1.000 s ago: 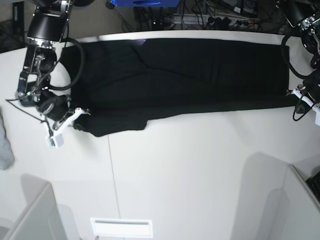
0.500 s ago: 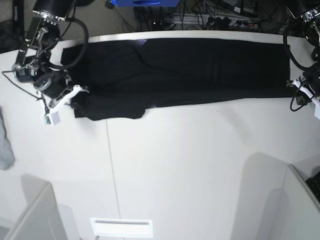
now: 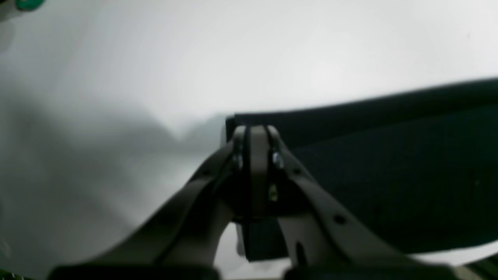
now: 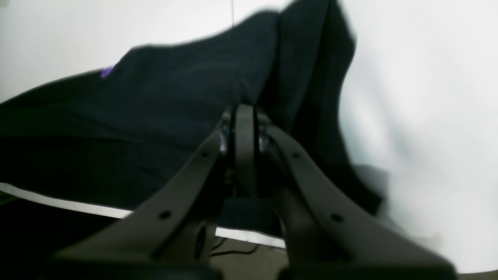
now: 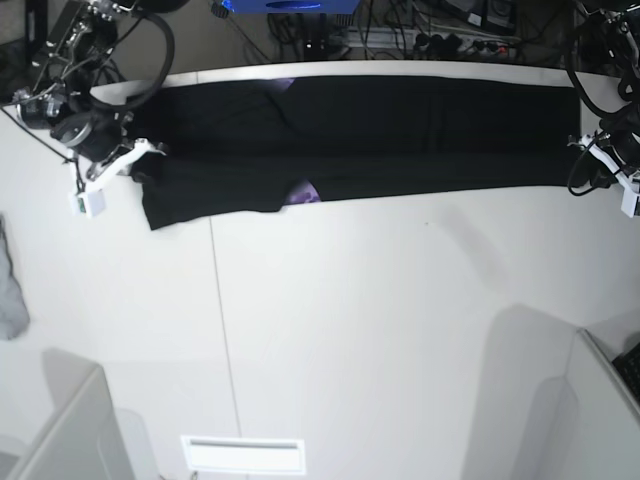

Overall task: Fold the T-shirt properly
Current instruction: 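Lift the hem with both grippers and fold it over onto the collar, then release the hem and reposition both grippers over the folded strip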

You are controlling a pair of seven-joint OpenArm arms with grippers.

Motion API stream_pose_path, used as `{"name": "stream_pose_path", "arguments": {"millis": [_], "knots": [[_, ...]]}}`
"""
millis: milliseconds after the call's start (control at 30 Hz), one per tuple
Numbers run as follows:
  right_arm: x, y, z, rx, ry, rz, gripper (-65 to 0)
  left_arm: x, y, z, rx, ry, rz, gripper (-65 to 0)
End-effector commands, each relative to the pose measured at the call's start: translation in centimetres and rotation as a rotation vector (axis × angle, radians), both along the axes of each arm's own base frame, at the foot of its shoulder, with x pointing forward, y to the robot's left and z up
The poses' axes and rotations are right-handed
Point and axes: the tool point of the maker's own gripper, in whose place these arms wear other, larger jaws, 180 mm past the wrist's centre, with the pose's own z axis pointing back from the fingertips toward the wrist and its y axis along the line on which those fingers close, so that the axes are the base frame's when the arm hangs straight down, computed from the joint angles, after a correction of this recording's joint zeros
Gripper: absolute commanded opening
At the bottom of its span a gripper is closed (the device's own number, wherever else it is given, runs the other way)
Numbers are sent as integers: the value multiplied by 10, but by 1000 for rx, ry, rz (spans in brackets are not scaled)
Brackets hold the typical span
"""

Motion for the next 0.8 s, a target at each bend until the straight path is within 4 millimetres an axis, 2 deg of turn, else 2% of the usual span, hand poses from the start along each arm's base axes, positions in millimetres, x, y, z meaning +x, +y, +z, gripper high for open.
{"name": "stream_pose_path", "arguments": {"millis": [0,267,767], "knots": [[1,1,7,7,-32,-2,-650,3,5,12,33,-23,-15,-650],[-28,12,-9,38,42,-11,-650,-10,7,6,48,22,-25,-650],[-42,10,-16,30,81,-15,-650,-20,10,1,58,63,-29,-650]]}}
